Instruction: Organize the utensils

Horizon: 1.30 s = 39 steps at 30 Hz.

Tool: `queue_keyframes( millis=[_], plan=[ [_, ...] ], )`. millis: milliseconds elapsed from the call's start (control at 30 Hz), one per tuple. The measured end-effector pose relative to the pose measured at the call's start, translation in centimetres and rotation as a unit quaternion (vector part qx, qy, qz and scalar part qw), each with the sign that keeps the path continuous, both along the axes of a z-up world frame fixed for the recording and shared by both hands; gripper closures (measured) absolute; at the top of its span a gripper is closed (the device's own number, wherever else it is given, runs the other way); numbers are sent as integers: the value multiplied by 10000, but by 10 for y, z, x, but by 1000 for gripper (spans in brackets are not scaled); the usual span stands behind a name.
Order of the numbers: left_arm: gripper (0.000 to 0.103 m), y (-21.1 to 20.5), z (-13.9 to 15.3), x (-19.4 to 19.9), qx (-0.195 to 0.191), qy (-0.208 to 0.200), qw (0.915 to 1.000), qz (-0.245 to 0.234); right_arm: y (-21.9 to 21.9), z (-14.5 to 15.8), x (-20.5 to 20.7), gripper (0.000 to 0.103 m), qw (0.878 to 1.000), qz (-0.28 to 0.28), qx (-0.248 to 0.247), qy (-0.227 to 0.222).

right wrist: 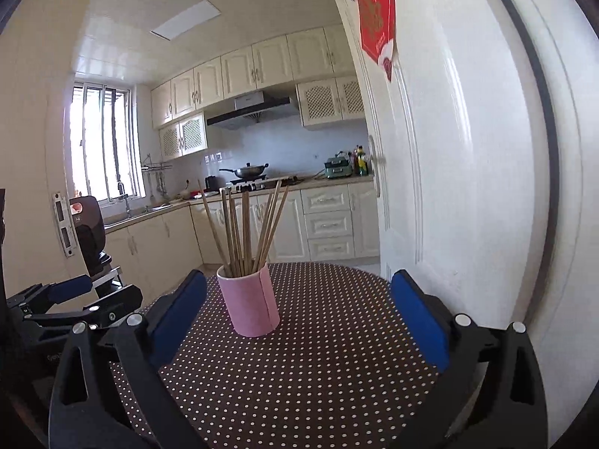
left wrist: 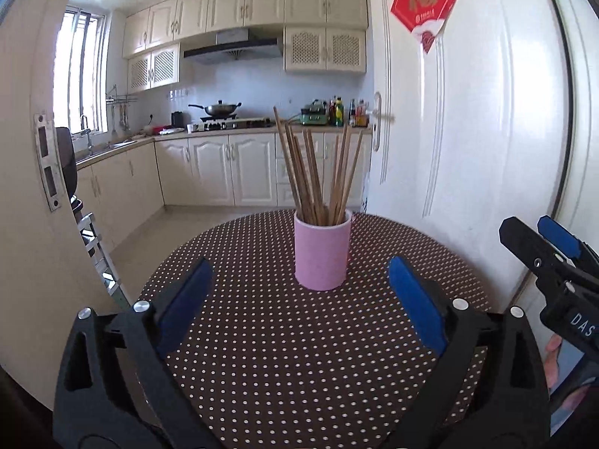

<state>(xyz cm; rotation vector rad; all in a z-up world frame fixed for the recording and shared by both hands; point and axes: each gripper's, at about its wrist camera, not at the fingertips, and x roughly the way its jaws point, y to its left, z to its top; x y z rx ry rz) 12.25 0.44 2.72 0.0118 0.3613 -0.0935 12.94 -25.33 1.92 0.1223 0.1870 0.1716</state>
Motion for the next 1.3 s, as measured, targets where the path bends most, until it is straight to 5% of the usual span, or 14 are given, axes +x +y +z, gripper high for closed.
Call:
queue_keyframes(
  millis=[700,1300],
  plan=[
    [8,6,13,-24,-88,-434,9988,216,10,9,-28,8,9987,-5,-160,-482],
    [8,-1,4,-37,-7,-338,9992,193,6,-5,-32,8,9997,89,-95,-182]
  ],
)
